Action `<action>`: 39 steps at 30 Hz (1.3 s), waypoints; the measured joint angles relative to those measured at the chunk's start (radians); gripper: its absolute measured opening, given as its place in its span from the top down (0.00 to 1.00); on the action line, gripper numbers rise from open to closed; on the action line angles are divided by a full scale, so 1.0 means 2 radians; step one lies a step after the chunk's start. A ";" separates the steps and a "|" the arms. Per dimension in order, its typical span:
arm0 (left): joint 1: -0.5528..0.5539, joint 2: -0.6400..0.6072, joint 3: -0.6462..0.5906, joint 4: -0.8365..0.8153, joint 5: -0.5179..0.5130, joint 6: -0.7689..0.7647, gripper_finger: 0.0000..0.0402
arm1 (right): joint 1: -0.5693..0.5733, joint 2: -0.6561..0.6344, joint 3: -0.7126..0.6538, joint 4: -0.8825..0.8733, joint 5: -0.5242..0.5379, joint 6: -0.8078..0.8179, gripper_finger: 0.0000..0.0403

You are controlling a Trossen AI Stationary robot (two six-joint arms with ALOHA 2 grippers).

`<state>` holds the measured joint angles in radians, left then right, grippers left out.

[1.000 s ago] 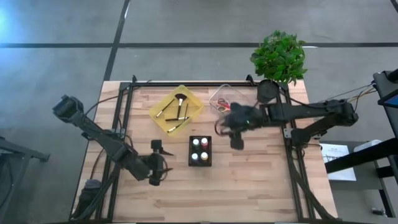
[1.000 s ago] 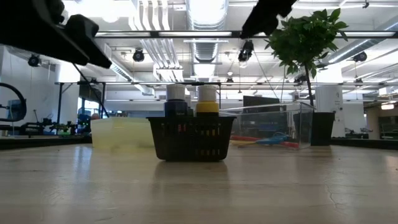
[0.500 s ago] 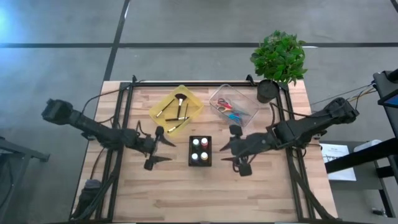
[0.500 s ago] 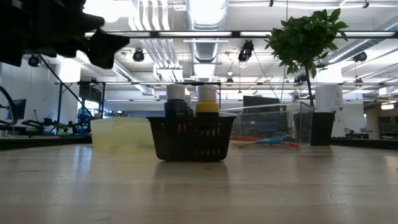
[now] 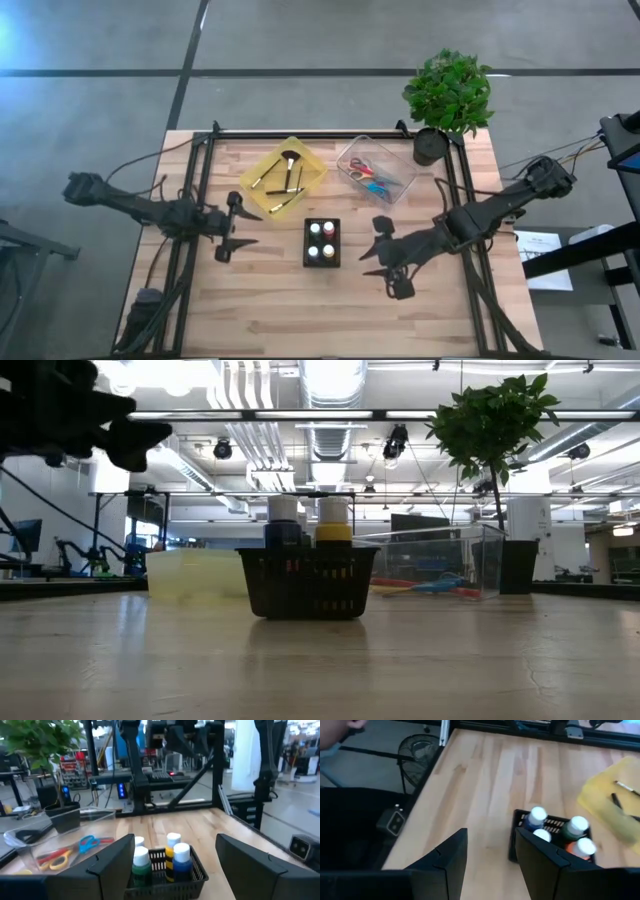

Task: Pick & Place Paint Supplies
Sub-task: Return to Home Position

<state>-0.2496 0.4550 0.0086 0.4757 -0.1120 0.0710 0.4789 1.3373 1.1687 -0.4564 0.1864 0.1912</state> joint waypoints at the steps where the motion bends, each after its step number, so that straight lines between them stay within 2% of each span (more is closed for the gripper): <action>1: 0.000 -0.015 -0.002 -0.013 0.000 -0.001 0.29 | 0.003 0.000 0.000 0.000 0.000 0.005 0.60; 6: 0.001 -0.083 -0.001 -0.101 -0.003 -0.007 0.29 | 0.024 0.000 0.000 0.002 0.004 0.010 0.60; 13: 0.001 -0.195 -0.002 -0.207 -0.048 0.002 0.29 | 0.061 -0.003 -0.016 0.011 0.013 0.005 0.60; 17: 0.003 -0.228 -0.002 -0.211 -0.055 0.012 0.29 | 0.079 -0.027 -0.064 0.067 0.024 0.003 0.60; 20: 0.004 -0.222 -0.002 -0.208 -0.078 0.031 0.29 | 0.090 -0.056 -0.136 0.155 0.041 0.008 0.60; 24: 0.004 -0.218 -0.002 -0.206 -0.127 0.025 0.29 | 0.093 -0.085 -0.257 0.323 0.051 0.006 0.60; 29: 0.004 -0.211 -0.002 -0.206 -0.127 0.015 0.29 | 0.059 -0.096 -0.364 0.471 0.049 -0.032 0.60; 32: 0.004 -0.207 -0.002 -0.206 -0.127 0.015 0.29 | 0.019 -0.106 -0.399 0.503 -0.003 -0.047 0.60; 36: 0.004 -0.204 -0.002 -0.206 -0.126 0.014 0.29 | -0.043 -0.142 -0.444 0.540 -0.114 -0.051 0.60; 39: 0.004 -0.202 -0.002 -0.206 -0.126 0.014 0.29 | -0.078 -0.184 -0.483 0.543 -0.135 -0.062 0.60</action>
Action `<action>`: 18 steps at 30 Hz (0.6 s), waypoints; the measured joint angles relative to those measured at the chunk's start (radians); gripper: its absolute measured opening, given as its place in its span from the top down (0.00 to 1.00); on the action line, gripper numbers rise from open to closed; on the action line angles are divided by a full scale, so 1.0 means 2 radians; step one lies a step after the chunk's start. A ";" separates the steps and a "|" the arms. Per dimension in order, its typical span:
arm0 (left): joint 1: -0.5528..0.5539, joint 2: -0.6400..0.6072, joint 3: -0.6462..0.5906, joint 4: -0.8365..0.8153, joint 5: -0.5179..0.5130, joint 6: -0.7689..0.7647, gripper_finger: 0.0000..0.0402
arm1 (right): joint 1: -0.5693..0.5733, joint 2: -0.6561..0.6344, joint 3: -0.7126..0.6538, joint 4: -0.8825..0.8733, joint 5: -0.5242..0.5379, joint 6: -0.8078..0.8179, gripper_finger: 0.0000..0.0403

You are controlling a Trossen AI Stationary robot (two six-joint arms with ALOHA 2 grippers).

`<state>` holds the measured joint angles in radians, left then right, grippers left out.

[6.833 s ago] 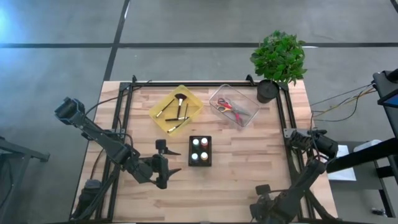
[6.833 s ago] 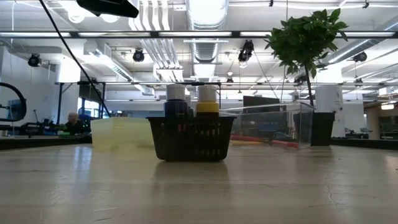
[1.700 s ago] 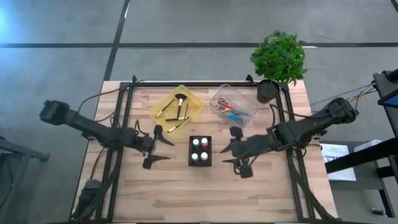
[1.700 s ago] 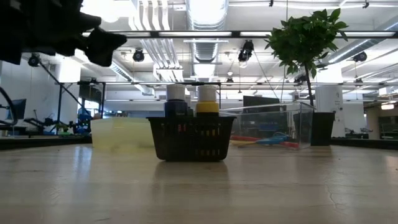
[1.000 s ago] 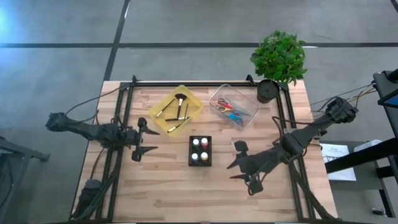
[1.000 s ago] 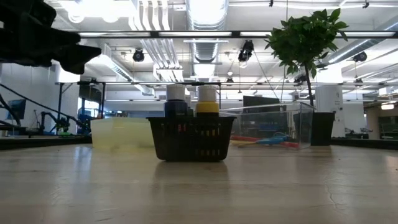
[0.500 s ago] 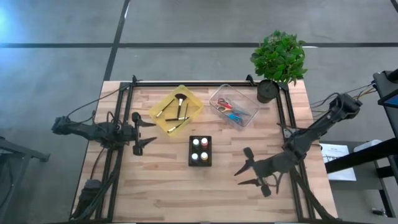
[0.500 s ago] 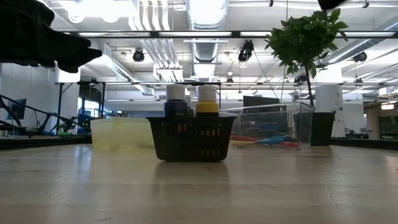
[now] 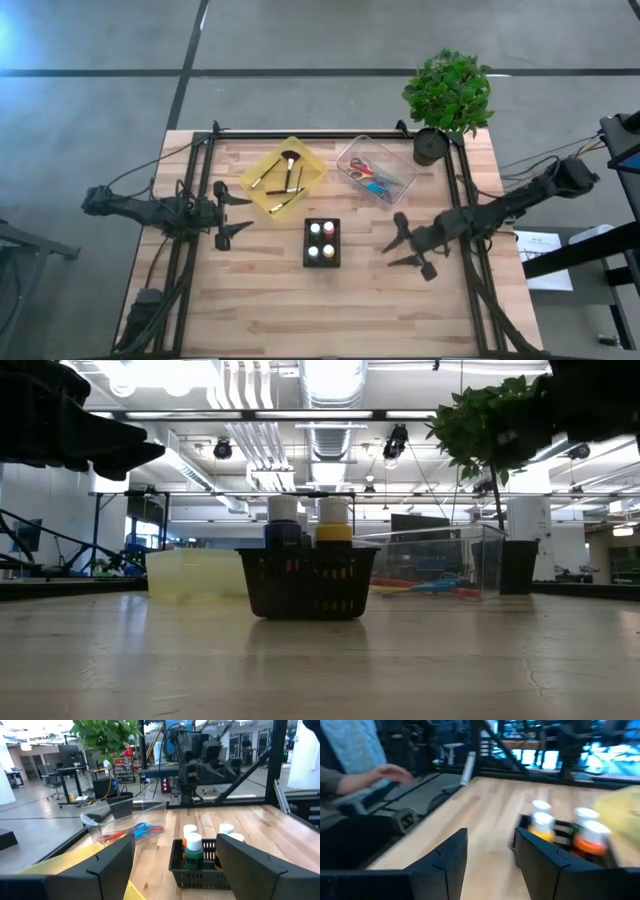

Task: Pick & Place Paint Supplies
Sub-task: Return to Home Position

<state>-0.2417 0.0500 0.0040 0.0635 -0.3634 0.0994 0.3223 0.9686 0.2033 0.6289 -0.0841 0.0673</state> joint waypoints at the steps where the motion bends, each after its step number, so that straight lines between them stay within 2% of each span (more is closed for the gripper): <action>1: 0.000 0.004 0.000 0.000 0.000 0.000 0.29 | -0.008 -0.019 -0.015 -0.002 0.000 -0.006 0.60; 8: 0.000 0.009 0.000 0.000 0.000 -0.001 0.29 | -0.025 -0.168 -0.092 -0.001 -0.026 -0.010 0.60; 13: 0.000 0.017 0.000 0.000 0.001 -0.001 0.29 | -0.025 -0.269 -0.096 -0.133 -0.026 -0.008 0.60; 18: 0.000 0.018 0.000 0.000 0.000 -0.001 0.29 | -0.024 -0.351 -0.096 -0.213 -0.026 -0.024 0.60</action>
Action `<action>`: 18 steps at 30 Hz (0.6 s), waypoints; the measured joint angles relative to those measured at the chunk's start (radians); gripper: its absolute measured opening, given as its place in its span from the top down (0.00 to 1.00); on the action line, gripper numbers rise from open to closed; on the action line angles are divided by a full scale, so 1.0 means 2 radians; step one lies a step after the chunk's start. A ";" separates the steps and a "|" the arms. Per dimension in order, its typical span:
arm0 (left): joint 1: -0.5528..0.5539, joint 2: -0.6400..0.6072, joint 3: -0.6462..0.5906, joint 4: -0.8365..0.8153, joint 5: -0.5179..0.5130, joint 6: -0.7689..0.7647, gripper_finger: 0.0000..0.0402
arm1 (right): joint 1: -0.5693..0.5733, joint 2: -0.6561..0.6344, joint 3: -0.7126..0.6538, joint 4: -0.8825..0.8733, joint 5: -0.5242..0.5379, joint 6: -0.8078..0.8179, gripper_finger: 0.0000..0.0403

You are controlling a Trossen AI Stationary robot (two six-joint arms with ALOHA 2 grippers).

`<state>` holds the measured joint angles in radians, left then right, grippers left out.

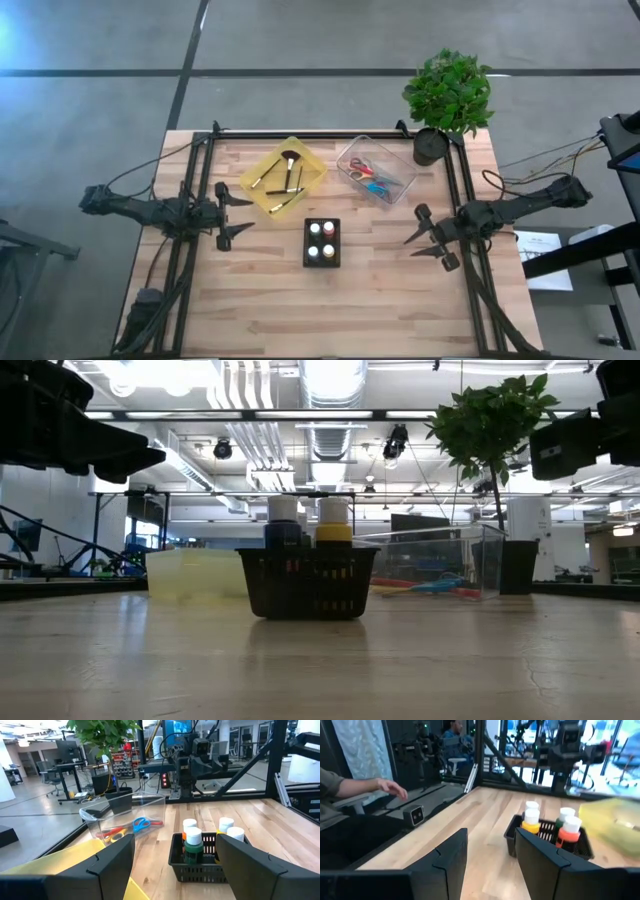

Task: Pick & Place Paint Supplies
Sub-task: Return to Home Position

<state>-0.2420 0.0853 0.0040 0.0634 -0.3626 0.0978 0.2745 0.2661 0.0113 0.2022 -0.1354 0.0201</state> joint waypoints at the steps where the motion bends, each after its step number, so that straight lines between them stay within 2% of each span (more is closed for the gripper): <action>1: 0.000 0.001 0.000 0.000 0.000 0.000 0.29 | 0.000 -0.016 0.000 -0.014 0.000 -0.007 0.60; 6: 0.000 0.002 0.000 0.000 0.000 0.000 0.29 | 0.000 -0.099 0.001 -0.092 0.000 -0.025 0.60; 10: 0.000 0.002 0.000 0.000 0.000 0.000 0.29 | 0.000 -0.129 0.016 -0.127 -0.002 -0.036 0.60; 14: 0.000 0.002 0.000 0.000 0.000 0.000 0.29 | -0.001 -0.132 0.042 -0.181 0.015 -0.053 0.60; 18: 0.000 0.008 0.000 0.001 0.000 0.000 0.29 | -0.001 -0.133 0.040 -0.164 0.002 -0.033 0.60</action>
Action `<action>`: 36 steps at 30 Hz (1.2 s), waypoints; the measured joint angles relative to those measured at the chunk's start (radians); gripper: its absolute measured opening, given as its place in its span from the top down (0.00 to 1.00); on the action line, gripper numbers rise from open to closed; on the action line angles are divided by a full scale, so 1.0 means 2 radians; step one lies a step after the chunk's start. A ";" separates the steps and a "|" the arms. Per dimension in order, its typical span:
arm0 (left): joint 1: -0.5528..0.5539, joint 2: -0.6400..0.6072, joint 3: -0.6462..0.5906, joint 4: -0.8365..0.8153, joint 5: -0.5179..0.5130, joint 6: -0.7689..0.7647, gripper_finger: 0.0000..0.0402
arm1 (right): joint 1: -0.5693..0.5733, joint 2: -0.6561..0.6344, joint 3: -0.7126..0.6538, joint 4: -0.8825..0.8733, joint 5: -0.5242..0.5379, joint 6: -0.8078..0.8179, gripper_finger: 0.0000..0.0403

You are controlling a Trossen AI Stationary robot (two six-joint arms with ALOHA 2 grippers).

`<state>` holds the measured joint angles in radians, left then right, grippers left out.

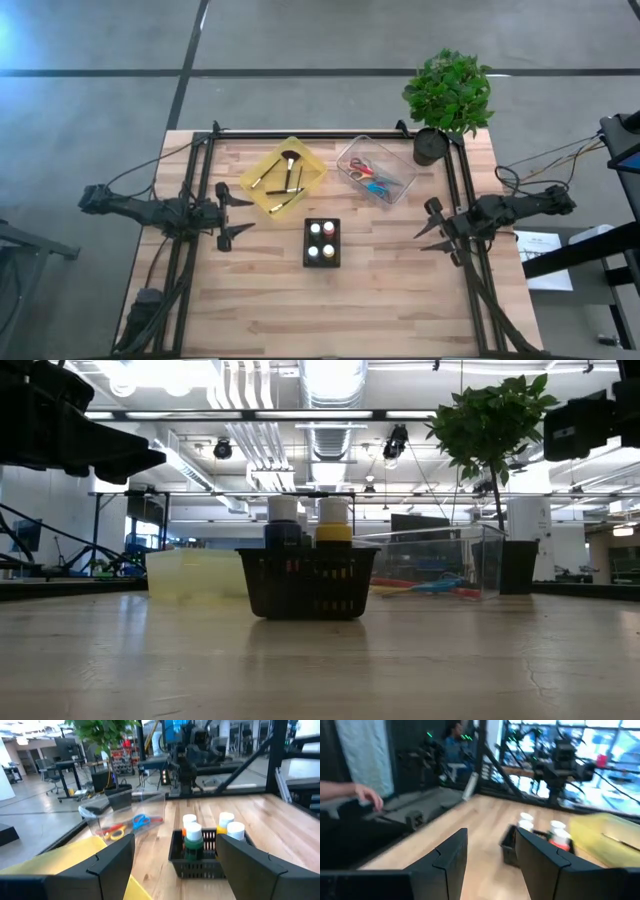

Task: Pick & Place Paint Supplies
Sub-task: Return to Home Position

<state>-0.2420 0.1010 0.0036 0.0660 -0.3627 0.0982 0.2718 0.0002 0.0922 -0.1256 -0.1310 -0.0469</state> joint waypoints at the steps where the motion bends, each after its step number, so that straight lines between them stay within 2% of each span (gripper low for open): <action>1: 0.000 0.001 0.000 -0.002 0.001 0.000 0.29 | 0.000 0.000 -0.006 0.016 -0.010 0.007 0.60; 6: 0.000 0.000 0.000 -0.001 0.001 0.000 0.29 | 0.000 0.012 -0.039 0.077 -0.032 0.028 0.60; 12: 0.000 0.000 0.000 -0.001 0.001 0.001 0.29 | 0.000 0.013 -0.040 0.080 -0.039 -0.006 0.60; 18: 0.000 0.003 0.000 -0.002 0.001 0.001 0.29 | 0.000 0.014 -0.040 0.076 0.014 -0.002 0.60; 36: 0.000 0.003 0.000 -0.001 0.001 0.000 0.29 | 0.000 0.014 -0.040 0.076 0.014 -0.003 0.60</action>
<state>-0.2420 0.1074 0.0036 0.0631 -0.3603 0.0986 0.2718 0.0280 0.0128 0.0261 -0.1028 -0.0537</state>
